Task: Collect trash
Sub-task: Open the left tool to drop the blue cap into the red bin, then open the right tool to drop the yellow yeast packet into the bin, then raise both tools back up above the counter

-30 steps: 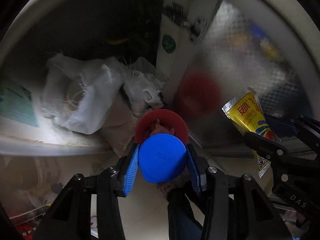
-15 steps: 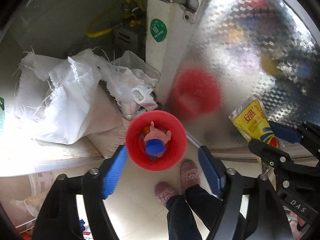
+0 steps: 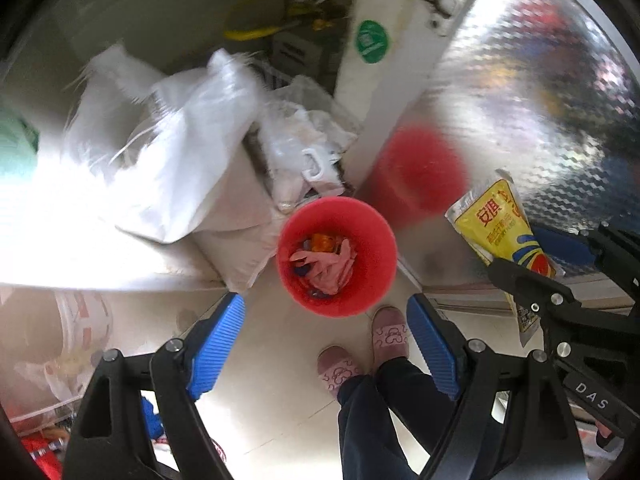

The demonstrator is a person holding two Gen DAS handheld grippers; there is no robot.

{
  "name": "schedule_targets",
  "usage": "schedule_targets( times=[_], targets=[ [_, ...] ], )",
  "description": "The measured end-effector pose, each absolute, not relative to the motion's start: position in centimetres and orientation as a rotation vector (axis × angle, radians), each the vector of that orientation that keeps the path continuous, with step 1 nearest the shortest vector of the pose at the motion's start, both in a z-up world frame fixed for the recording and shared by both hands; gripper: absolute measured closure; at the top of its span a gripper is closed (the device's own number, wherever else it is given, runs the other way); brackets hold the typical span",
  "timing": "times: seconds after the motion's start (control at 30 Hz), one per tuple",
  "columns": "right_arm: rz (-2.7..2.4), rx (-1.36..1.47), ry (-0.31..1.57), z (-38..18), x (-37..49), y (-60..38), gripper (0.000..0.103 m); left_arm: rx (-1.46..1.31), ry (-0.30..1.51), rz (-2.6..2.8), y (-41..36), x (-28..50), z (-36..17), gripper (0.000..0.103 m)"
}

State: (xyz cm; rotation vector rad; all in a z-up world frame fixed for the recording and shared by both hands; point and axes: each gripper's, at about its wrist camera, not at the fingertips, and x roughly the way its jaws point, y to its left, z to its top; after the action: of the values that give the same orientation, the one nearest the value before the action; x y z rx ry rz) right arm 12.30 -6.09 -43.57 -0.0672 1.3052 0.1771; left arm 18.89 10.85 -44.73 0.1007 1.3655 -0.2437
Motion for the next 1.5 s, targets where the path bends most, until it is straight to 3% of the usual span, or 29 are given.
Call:
schedule_targets(
  times=[0.53, 0.8, 1.03, 1.5],
  targets=[
    [0.277, -0.187, 1.313, -44.6, 13.9, -3.3, 0.057, 0.054, 1.363, -0.137, 14.5, 18.1, -45.1, 0.021],
    [0.268, -0.209, 1.301, -42.7, 13.3, -3.2, 0.042, 0.053, 1.350, -0.132, 14.8, 17.3, -42.6, 0.021],
    [0.247, -0.214, 1.274, -37.3, 12.5, -3.2, 0.038, 0.056, 1.323, -0.132, 14.7, 16.2, -37.2, 0.021],
    [0.052, -0.146, 1.081, -20.7, 12.4, -4.7, 0.031, 0.083, 1.113, -0.206, 13.4, 17.0, -19.8, 0.021]
  ],
)
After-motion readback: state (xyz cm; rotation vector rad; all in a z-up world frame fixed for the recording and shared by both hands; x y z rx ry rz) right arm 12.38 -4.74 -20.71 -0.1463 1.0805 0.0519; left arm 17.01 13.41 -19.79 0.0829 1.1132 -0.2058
